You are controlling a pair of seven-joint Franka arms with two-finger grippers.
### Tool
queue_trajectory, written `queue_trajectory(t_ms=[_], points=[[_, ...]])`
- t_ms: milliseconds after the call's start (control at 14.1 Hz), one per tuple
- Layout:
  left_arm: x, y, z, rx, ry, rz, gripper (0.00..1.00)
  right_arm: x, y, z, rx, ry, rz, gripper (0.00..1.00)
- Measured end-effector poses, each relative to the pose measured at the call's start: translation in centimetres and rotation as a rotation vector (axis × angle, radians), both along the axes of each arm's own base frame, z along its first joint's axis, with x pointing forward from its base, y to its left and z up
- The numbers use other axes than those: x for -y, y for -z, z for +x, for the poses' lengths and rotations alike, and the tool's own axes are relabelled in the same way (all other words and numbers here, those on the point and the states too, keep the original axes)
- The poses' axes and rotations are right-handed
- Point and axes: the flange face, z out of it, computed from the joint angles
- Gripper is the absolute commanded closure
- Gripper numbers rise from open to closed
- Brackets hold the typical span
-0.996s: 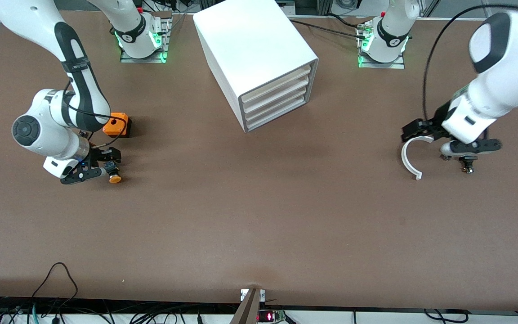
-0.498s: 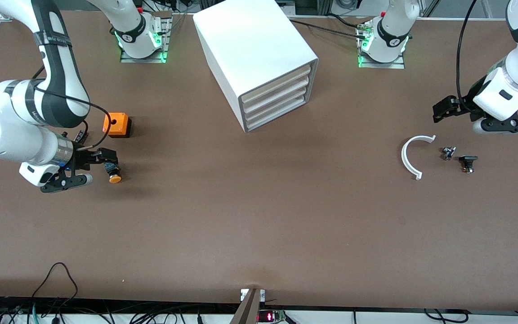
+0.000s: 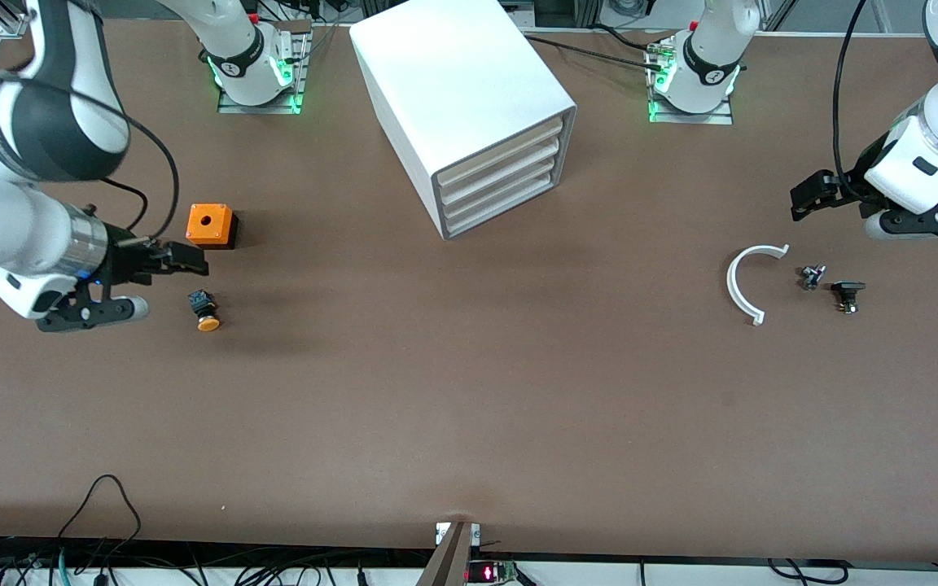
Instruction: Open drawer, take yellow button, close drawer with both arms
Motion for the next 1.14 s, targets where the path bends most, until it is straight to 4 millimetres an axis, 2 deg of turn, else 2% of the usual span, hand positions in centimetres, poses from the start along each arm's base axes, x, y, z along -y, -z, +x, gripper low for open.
queue_trajectory(t_ms=[142, 284, 356, 427, 498, 569, 711, 782, 924, 1138], points=[[-0.2, 0.0, 0.0, 0.0, -0.003, 0.0, 0.0, -1.0, -3.8, -0.3, 0.054, -0.045, -0.081, 0.0], [-0.2, 0.0, 0.0, -0.001, -0.004, 0.0, 0.0, -3.2, -6.2, -1.0, 0.108, -0.1, -0.153, 0.0], [-0.2, 0.0, 0.0, -0.001, -0.004, 0.0, 0.0, -3.7, -7.1, -1.3, 0.128, -0.104, -0.168, 0.0], [-0.2, 0.0, 0.0, 0.0, -0.004, 0.0, 0.0, -3.2, -8.1, -1.6, 0.146, -0.09, -0.176, 0.0], [-0.3, 0.0, 0.0, 0.0, -0.005, 0.0, 0.0, -1.6, -9.1, -1.7, 0.16, -0.058, -0.179, 0.0], [-0.3, -0.1, 0.0, 0.001, -0.005, 0.0, 0.0, 1.0, -10.0, -1.7, 0.168, -0.015, -0.181, 0.0], [-0.3, -0.2, 0.0, 0.004, -0.005, 0.0, 0.0, 6.4, -10.6, -2.1, 0.163, 0.068, -0.187, 0.0], [-0.3, -0.3, 0.1, 0.005, -0.005, 0.0, 0.0, 8.1, -10.5, -2.5, 0.155, 0.094, -0.189, 0.0], [-0.3, -0.3, 0.1, 0.005, -0.005, 0.0, 0.0, 9.4, -10.4, -3.5, 0.142, 0.113, -0.189, 0.0], [-0.3, -0.3, 0.0, 0.005, -0.005, 0.0, 0.0, 9.1, -10.6, -4.4, 0.136, 0.108, -0.186, 0.0]])
